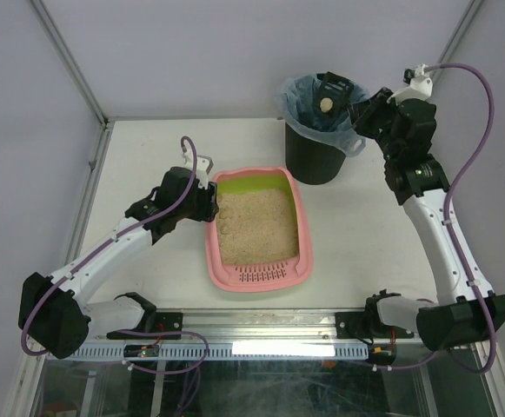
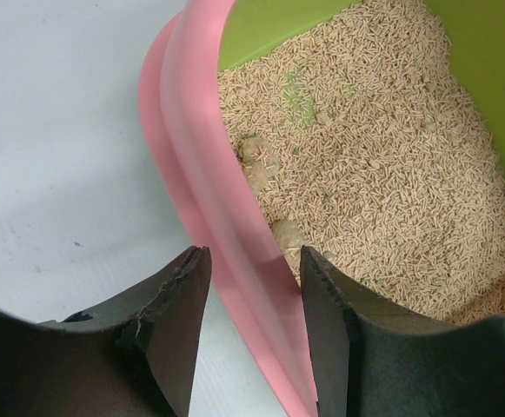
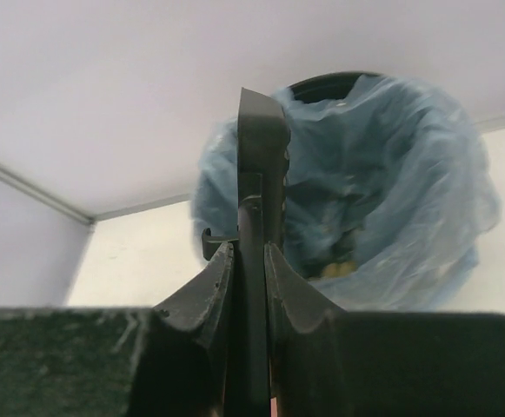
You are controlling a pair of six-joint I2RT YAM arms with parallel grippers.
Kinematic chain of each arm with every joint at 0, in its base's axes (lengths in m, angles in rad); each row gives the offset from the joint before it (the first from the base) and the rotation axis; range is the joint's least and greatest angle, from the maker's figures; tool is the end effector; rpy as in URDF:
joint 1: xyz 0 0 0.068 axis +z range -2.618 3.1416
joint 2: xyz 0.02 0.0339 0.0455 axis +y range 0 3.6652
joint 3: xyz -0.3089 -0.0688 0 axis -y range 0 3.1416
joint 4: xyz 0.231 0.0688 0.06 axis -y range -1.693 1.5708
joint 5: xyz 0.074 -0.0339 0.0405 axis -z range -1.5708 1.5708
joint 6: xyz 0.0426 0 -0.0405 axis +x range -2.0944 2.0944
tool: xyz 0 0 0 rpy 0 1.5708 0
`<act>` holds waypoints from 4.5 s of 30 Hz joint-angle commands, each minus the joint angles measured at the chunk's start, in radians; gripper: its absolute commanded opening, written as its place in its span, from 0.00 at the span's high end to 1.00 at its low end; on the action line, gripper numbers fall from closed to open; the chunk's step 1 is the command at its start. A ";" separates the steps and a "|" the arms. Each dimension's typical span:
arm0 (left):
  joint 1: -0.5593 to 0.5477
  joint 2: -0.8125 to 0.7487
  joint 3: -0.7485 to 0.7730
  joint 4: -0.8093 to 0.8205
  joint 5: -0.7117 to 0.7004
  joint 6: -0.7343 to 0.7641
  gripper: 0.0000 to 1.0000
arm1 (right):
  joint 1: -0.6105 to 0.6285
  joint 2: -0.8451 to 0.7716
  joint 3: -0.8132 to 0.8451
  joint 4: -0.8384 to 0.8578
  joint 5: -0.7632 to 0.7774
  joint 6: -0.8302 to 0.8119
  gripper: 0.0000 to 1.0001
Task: Clean the litter box
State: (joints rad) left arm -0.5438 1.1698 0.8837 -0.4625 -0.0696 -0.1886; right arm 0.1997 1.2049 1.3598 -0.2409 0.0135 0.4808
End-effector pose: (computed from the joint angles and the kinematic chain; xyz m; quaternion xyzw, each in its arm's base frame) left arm 0.1926 -0.1130 0.3110 0.1482 0.9042 -0.1132 0.3843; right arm 0.2399 0.0480 0.4869 0.1077 0.7289 0.2209 0.6389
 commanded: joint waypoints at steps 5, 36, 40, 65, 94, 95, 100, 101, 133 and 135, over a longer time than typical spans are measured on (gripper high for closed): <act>-0.004 0.010 0.024 0.031 -0.006 0.025 0.52 | 0.001 0.056 0.061 0.152 0.051 -0.440 1.00; -0.004 0.011 0.017 0.030 0.006 0.031 0.52 | 0.149 -0.253 -0.278 0.127 -0.346 0.114 1.00; -0.004 0.010 0.017 0.030 -0.002 0.031 0.52 | 0.168 -0.231 -0.342 0.032 -0.433 0.165 1.00; -0.004 0.061 0.025 0.033 0.058 0.038 0.59 | 0.437 0.528 0.219 -0.660 -0.048 0.017 1.00; -0.004 0.088 0.030 0.027 0.042 0.041 0.67 | 0.535 0.306 -0.376 0.162 -0.367 0.429 1.00; -0.004 0.087 0.030 0.027 0.041 0.042 0.67 | 0.534 0.287 -0.385 0.166 -0.348 0.433 1.00; -0.004 0.081 0.030 0.027 0.040 0.043 0.67 | 0.524 0.205 -0.435 0.192 -0.285 0.451 1.00; -0.004 0.079 0.028 0.027 0.039 0.043 0.67 | 0.520 0.190 -0.447 0.200 -0.282 0.457 1.00; -0.004 0.049 0.021 0.028 -0.011 0.041 0.65 | 0.458 -0.559 -1.178 0.768 -0.114 0.844 1.00; -0.004 0.053 0.023 0.028 -0.013 0.043 0.65 | 0.459 -0.532 -1.171 0.805 -0.182 0.834 1.00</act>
State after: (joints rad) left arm -0.5419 1.2343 0.9062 -0.4644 -0.0803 -0.1699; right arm 0.6605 0.6655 0.1921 0.2970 -0.1402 1.2224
